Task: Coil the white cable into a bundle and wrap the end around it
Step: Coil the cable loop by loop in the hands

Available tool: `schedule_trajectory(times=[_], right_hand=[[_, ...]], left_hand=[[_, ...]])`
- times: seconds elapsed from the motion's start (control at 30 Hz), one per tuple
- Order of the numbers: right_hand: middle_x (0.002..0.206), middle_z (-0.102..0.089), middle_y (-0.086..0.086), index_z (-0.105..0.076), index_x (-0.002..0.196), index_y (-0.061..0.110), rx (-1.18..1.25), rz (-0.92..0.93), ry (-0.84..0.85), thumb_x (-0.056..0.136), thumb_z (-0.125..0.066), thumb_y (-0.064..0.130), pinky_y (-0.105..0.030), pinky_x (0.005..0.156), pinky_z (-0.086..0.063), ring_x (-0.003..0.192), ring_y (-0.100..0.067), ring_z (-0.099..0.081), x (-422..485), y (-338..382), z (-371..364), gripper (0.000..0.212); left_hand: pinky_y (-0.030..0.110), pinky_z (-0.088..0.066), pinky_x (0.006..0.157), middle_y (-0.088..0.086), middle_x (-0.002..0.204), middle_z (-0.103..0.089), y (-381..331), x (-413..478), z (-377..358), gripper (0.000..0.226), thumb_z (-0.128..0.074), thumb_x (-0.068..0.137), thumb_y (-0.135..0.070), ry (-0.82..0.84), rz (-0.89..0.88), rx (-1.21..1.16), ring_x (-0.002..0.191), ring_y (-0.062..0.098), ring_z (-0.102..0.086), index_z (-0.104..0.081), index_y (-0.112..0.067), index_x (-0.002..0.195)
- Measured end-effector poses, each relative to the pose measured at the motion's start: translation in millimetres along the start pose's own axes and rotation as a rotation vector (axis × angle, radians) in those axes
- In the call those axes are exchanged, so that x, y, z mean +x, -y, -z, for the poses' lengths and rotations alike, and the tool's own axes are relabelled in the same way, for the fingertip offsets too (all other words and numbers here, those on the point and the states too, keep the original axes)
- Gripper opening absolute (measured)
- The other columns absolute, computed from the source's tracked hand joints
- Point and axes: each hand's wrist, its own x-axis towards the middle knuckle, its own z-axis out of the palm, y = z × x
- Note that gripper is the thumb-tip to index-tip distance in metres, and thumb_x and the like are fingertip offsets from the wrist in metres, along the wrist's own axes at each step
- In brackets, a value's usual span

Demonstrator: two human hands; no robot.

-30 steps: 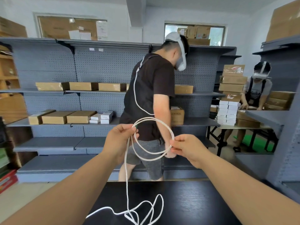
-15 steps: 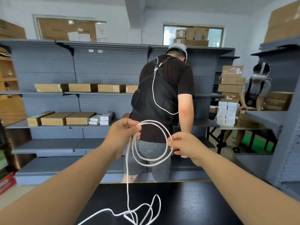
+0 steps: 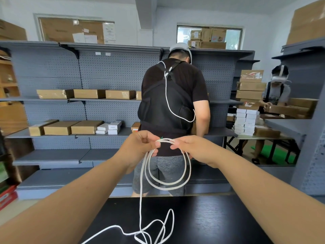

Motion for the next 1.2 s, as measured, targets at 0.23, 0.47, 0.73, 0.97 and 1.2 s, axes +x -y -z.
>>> schedule_trajectory(times=[0.23, 0.47, 0.73, 0.97, 1.2], right_hand=[[0.079, -0.068, 0.008, -0.071, 0.102, 0.025, 0.074, 0.101, -0.061, 0.09, -0.057, 0.019, -0.003, 0.057, -0.038, 0.066, 0.001, -0.052, 1.2, 3.0, -1.5, 0.019], [0.074, -0.069, 0.006, -0.073, 0.096, 0.023, -0.075, 0.125, -0.155, 0.085, -0.064, 0.018, -0.023, 0.067, -0.046, 0.066, 0.001, -0.061, 5.8, 3.6, -3.4, 0.015], [0.057, -0.057, 0.008, -0.074, 0.095, 0.018, -0.123, 0.15, -0.231, 0.086, -0.063, 0.02, -0.012, 0.05, -0.031, 0.044, 0.004, -0.045, 3.2, 4.0, -4.4, 0.014], [0.075, -0.065, 0.01, -0.073, 0.096, 0.021, -0.102, 0.153, -0.233, 0.086, -0.063, 0.019, -0.009, 0.056, -0.035, 0.052, 0.014, -0.05, 2.0, 1.6, -6.1, 0.014], [0.079, -0.071, -0.005, -0.068, 0.078, 0.027, 0.151, 0.123, -0.247, 0.087, -0.059, 0.017, -0.035, 0.067, -0.046, 0.057, -0.008, -0.049, 1.2, -0.2, -10.6, 0.017]], left_hand=[[0.026, -0.054, 0.066, 0.011, 0.074, -0.06, 5.4, -0.3, 1.2, 0.005, -0.066, 0.082, -0.001, 0.011, 0.008, 0.027, 0.053, 0.011, -0.058, -0.062, -0.005, 0.083], [0.023, -0.054, 0.066, 0.015, 0.08, -0.062, 5.9, 0.1, 2.0, 0.007, -0.067, 0.08, -0.002, 0.033, 0.014, 0.024, 0.057, 0.011, -0.06, -0.063, -0.005, 0.086], [0.026, -0.054, 0.07, 0.013, 0.085, -0.069, 9.0, 1.2, 1.1, 0.018, -0.063, 0.08, 0.001, 0.042, 0.131, -0.221, 0.063, 0.015, -0.064, -0.062, -0.004, 0.098], [0.019, -0.054, 0.065, 0.007, 0.077, -0.069, 7.5, -0.8, -1.5, 0.017, -0.057, 0.086, -0.006, 0.102, 0.185, -0.268, 0.062, 0.012, -0.062, -0.065, 0.001, 0.099], [0.018, -0.048, 0.054, 0.006, 0.073, -0.068, 8.4, -3.7, -6.7, 0.015, -0.055, 0.089, -0.008, 0.079, 0.178, -0.298, 0.056, 0.01, -0.056, -0.066, -0.001, 0.096]])
